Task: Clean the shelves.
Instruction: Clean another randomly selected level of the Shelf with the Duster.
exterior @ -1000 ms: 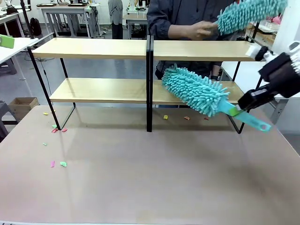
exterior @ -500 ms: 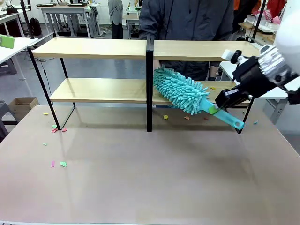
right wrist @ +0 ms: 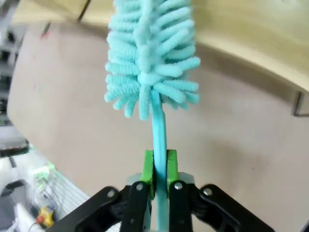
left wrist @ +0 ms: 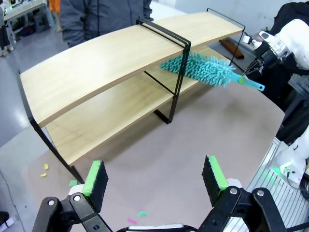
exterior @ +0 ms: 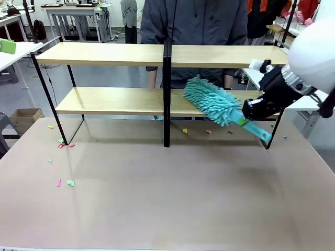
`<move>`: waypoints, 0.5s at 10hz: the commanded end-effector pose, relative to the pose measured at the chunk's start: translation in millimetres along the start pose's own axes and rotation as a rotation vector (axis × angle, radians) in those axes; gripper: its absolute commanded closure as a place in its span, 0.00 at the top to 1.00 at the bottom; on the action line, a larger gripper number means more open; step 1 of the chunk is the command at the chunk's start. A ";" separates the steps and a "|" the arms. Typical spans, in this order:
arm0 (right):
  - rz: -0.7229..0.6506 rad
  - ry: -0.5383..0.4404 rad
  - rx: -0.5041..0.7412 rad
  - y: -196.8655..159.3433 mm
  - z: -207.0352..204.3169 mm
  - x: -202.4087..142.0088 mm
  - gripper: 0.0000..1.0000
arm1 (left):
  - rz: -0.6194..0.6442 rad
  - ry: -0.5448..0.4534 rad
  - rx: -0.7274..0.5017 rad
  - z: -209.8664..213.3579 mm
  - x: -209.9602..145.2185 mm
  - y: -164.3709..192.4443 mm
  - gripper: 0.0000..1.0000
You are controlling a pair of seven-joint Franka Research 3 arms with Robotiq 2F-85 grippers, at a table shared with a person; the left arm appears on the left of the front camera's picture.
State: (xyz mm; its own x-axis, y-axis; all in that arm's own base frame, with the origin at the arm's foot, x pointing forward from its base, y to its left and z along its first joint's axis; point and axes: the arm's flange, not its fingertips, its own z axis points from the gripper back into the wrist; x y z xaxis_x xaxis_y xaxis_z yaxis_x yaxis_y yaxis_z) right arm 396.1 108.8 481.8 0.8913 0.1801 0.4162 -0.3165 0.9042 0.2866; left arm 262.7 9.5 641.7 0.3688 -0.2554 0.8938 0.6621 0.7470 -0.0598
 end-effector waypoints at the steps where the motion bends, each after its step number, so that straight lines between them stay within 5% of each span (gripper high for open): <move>1: -0.164 0.014 -0.139 -10.5 21.0 -14.4 0.12 | -0.007 -0.006 -0.010 0.0 -0.3 0.7 1.00; 4: -0.452 0.129 -0.332 -43.3 65.8 -58.6 0.12 | -0.007 -0.006 -0.010 0.0 -0.3 0.7 1.00; 5: -0.460 0.076 -0.350 -42.3 78.3 -70.1 0.12 | -0.007 -0.006 -0.010 0.0 -0.3 0.7 1.00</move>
State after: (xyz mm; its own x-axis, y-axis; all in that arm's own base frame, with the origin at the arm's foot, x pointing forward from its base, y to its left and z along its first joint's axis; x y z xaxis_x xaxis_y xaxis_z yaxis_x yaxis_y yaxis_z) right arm 346.8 19.4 500.7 0.9405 -0.2023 0.2731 0.1711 0.9761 0.1340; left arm 262.6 9.6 641.9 0.3682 -0.2553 0.8940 0.6621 0.7471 -0.0593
